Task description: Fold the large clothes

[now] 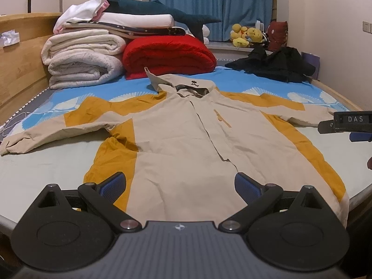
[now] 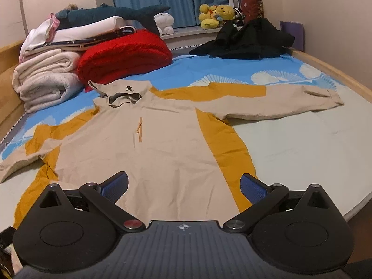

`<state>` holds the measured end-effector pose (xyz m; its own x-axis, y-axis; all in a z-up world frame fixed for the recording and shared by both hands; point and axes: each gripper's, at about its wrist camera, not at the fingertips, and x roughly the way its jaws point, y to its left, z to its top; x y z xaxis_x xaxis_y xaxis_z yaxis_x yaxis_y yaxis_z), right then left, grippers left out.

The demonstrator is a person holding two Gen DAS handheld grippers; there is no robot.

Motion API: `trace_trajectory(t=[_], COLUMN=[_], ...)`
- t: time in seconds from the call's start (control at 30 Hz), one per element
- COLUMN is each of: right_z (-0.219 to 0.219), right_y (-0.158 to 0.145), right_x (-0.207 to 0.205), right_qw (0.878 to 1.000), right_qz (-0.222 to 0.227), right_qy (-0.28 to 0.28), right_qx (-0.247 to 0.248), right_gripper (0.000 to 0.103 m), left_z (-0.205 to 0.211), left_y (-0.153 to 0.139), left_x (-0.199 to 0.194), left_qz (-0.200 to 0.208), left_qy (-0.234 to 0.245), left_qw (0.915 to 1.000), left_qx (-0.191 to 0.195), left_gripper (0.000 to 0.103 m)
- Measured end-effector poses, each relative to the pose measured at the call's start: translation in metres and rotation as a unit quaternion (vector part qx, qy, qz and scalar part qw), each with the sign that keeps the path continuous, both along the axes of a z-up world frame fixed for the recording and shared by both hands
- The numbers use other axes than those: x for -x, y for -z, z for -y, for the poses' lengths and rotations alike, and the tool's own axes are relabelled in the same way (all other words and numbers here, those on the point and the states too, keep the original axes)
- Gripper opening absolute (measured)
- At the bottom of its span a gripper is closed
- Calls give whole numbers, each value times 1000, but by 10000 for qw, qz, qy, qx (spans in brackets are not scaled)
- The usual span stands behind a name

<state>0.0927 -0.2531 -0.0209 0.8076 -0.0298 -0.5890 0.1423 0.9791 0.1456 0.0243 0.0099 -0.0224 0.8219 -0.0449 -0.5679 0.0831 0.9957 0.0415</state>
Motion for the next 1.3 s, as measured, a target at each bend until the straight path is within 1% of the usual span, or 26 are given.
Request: trace_trajectory(t=[0.3, 0.53, 0.73, 0.87, 0.97, 1.03, 1.07, 1.13, 1.23, 1.3], right_z=[-7, -8, -10, -12, -13, -13, -13, -13, -13, -11], right_y=[0, 1, 1, 1, 2, 1, 1, -1, -4, -6], right_x=[-1, -3, -6, -8, -10, -11, -12, -15, -22, -26], right_qw=[9996, 9997, 9997, 9996, 9996, 9996, 9997, 9998, 9997, 9997], right_qz=[-10, -45, -55, -58, -66, -55, -43, -1, 64, 145], right_qy=[-91, -128, -153, -199, -242, -235, -233, -194, -184, -182], right_qx=[262, 216, 199, 165, 129, 116, 94, 72, 111, 87], right_gripper=[102, 102, 102, 102, 99, 99, 99, 98, 97, 92], left_z=[-4, -6, -7, -10, -17, -26, -31, -41, -59, -74], left_y=[1, 1, -1, -7, -15, -22, -27, -34, -41, -45], left_x=[-3, -3, -4, -7, -16, -29, -38, -58, -95, -124], left_qz=[-86, -80, -59, 33, 76, 151, 195, 250, 304, 319], left_qy=[-60, -78, -143, -185, -100, 18, 63, 60, 3, -76], left_qw=[9999, 9998, 9998, 9998, 9998, 9997, 9996, 9995, 9995, 9994], left_qx=[101, 159, 120, 107, 167, 205, 210, 165, 103, 97], left_gripper=[101, 101, 101, 100, 90, 76, 72, 59, 48, 46])
